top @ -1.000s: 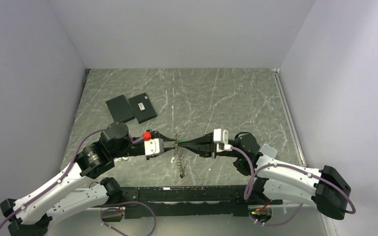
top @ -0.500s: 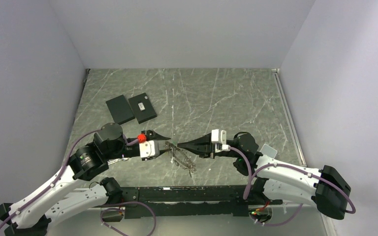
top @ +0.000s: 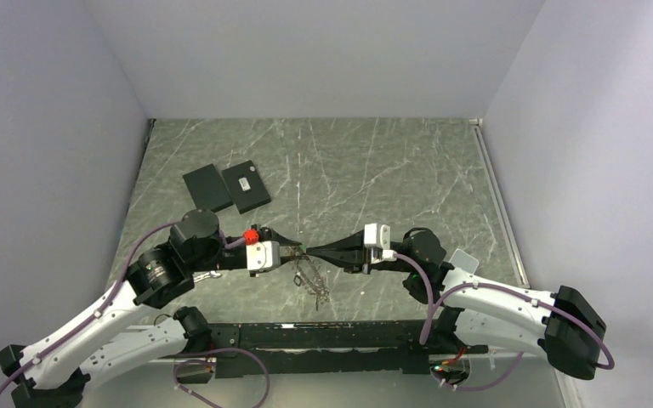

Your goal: Put the keys on the keyring

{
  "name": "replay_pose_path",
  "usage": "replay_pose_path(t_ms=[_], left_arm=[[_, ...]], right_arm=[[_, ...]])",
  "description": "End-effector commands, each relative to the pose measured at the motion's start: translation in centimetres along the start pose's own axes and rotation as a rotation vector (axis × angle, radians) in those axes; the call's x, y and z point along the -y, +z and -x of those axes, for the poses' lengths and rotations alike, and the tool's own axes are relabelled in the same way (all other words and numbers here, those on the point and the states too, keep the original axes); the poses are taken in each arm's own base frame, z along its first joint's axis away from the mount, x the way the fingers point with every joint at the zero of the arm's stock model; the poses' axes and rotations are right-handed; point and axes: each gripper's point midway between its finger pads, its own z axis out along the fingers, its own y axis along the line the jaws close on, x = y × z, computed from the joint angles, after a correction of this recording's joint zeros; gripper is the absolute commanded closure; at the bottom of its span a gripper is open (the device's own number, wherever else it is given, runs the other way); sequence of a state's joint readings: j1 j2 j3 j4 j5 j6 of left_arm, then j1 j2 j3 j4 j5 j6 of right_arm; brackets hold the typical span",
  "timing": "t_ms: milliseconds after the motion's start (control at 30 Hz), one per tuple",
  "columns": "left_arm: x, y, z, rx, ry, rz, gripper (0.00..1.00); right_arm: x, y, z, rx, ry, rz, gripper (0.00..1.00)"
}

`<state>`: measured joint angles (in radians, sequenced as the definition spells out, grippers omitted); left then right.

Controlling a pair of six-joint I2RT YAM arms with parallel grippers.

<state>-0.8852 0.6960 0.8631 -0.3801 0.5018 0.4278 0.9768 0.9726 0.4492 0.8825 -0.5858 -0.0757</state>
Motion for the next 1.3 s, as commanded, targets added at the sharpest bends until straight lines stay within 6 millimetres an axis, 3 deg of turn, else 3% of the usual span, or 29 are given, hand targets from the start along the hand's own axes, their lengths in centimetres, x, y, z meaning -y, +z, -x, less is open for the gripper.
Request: replay_pose_path(t_ms=[0, 367, 467, 633, 833, 867, 933, 1000, 1067, 1267], left_arm=[[0.3, 0.3, 0.9, 0.037, 0.003, -0.025, 0.67], [0.2, 0.7, 0.3, 0.035, -0.017, -0.022, 0.69], [0.2, 0.7, 0.5, 0.045, -0.017, -0.020, 0.76], [0.4, 0.8, 0.4, 0.040, -0.017, -0.032, 1.00], [0.3, 0.7, 0.3, 0.012, -0.005, -0.041, 1.00], [0.3, 0.7, 0.2, 0.002, -0.002, -0.043, 1.00], [0.2, 0.5, -0.2, -0.028, 0.007, -0.044, 1.00], [0.1, 0.4, -0.5, -0.049, 0.015, -0.043, 1.00], [-0.2, 0.5, -1.0, -0.074, 0.023, -0.035, 1.00], [-0.7, 1.4, -3.0, -0.189, 0.048, -0.074, 1.00]], right_arm=[[0.8, 0.8, 4.3, 0.120, -0.092, 0.000, 1.00], [0.9, 1.0, 5.1, 0.137, -0.117, 0.002, 1.00], [0.8, 1.1, 5.0, 0.138, -0.111, 0.009, 1.00], [0.8, 1.1, 5.2, 0.146, -0.114, 0.006, 1.00], [0.6, 0.9, 5.1, 0.135, -0.102, 0.016, 1.00], [0.6, 0.9, 4.9, 0.120, -0.093, 0.018, 0.97], [0.4, 1.0, 4.4, 0.077, -0.076, 0.036, 0.70], [0.5, 1.0, 3.8, 0.045, -0.047, 0.022, 0.54], [0.7, 1.0, 3.1, -0.006, -0.029, 0.017, 0.49], [0.6, 0.3, -0.6, -0.232, 0.051, 0.026, 0.49]])
